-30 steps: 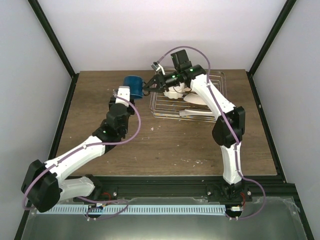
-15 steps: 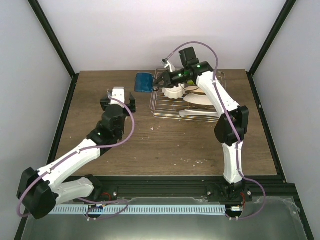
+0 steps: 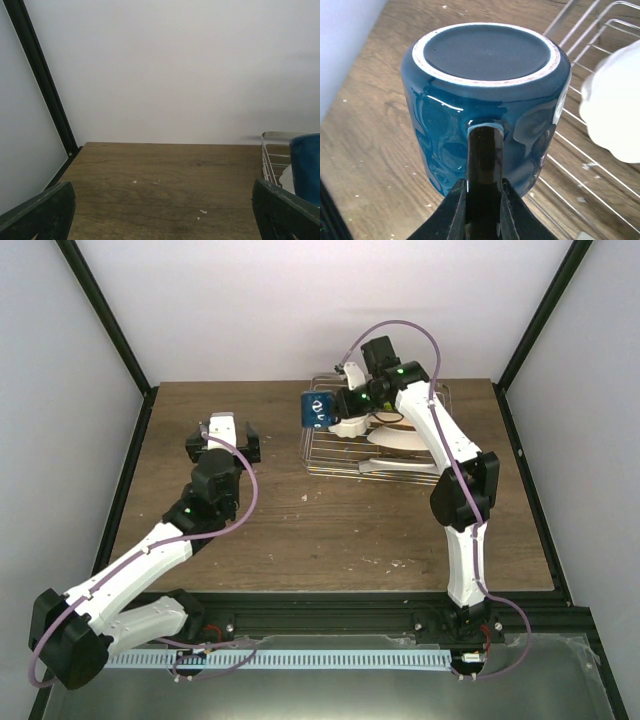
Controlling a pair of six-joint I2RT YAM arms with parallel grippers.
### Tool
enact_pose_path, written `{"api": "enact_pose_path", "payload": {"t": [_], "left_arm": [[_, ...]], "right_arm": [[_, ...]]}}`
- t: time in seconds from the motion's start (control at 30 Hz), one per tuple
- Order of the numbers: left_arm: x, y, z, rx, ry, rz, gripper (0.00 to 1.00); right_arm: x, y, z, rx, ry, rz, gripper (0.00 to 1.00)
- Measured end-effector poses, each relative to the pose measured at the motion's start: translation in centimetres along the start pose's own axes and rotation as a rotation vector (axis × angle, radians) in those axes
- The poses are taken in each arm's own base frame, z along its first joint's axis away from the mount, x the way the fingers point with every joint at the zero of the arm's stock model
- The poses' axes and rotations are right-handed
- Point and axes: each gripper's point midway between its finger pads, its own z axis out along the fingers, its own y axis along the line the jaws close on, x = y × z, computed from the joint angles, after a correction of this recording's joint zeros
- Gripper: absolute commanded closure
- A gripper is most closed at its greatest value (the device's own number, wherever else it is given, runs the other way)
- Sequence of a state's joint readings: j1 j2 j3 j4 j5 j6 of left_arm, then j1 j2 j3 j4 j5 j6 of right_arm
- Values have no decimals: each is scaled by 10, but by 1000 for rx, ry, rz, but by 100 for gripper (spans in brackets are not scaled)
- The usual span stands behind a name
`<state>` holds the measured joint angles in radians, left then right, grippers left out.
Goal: Load the mixed dishes into the dish rack
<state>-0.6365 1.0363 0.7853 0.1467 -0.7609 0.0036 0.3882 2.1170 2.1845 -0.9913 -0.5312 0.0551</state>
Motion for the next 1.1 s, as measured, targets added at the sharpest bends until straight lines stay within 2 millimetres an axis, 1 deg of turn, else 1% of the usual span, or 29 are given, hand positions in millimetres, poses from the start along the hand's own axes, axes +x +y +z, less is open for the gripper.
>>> {"api": "enact_pose_path", "payload": {"t": [0.3, 0.5, 0.63, 0.73, 0.83, 0.9, 1.07, 1.1], "left_arm": [[1, 3, 1, -10, 6, 5, 0], [1, 6, 2, -19, 6, 5, 0], [1, 9, 3, -30, 6, 4, 0], [2, 11, 4, -37, 7, 3, 0], [2, 13, 6, -42, 8, 4, 0], [4, 13, 7, -41, 12, 6, 0], [14, 8, 15, -23, 45, 27, 0], [16, 7, 17, -18, 52, 31, 0]], "right_arm": [[12, -31, 5, 154, 34, -25, 99], [15, -41, 8, 197, 43, -35, 99], [18, -46, 14, 205, 50, -39, 99], [21, -50, 21, 209, 61, -38, 99], [26, -56, 33, 213, 72, -38, 99], [33, -60, 42, 220, 88, -38, 99], [50, -71, 61, 244, 111, -52, 99], [48, -71, 62, 245, 92, -66, 99]]}}
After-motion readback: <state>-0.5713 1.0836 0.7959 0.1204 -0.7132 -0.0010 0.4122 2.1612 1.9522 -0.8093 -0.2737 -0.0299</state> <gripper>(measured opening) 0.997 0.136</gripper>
